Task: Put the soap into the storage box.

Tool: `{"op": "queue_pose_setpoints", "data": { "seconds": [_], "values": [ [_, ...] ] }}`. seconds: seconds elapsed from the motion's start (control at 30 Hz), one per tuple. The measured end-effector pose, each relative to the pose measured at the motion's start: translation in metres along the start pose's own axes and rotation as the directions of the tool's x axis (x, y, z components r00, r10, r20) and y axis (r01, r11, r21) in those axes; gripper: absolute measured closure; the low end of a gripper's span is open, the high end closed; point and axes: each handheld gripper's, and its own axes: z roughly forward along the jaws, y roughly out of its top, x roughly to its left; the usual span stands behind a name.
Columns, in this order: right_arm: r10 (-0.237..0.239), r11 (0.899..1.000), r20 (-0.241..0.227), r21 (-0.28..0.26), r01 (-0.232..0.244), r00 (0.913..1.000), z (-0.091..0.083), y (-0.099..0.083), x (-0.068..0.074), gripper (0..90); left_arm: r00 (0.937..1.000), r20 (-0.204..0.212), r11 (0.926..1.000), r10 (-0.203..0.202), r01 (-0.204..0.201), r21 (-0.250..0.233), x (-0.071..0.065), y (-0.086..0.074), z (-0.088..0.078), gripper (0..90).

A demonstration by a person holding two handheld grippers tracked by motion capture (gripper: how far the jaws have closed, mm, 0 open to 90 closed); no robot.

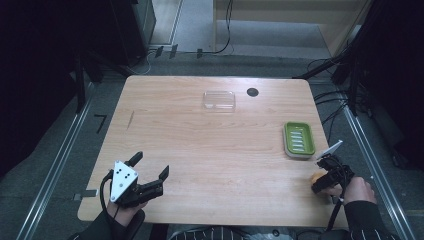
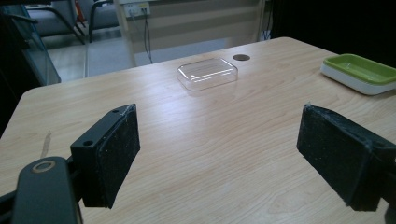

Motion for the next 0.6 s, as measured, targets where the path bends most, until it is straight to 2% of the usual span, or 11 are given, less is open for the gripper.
{"op": "queue_pose_setpoints", "data": {
  "seconds": [0.17, 0.27, 0.6],
  "values": [
    [-0.020, 1.000, 0.019, 0.008, 0.020, 0.9996, 0.0006, -0.0007, 0.0014, 33.6, 1.0000, 0.001, 1.0000, 0.001, -0.001, 0.001, 0.0001, 0.0000, 0.0000, 13.7],
    [-0.021, 1.000, 0.025, 0.014, 0.021, 0.9995, -0.0001, -0.0018, 0.0018, 39.8, 1.0000, -0.001, 1.0000, 0.000, 0.000, 0.001, 0.0001, 0.0000, -0.0001, 13.7],
    [-0.023, 1.000, 0.019, -0.008, 0.024, 0.9995, -0.0003, -0.0038, 0.0009, 40.3, 1.0000, 0.001, 1.0000, 0.001, -0.001, 0.000, -0.0001, 0.0000, 0.0003, 13.7]
  ]
}}
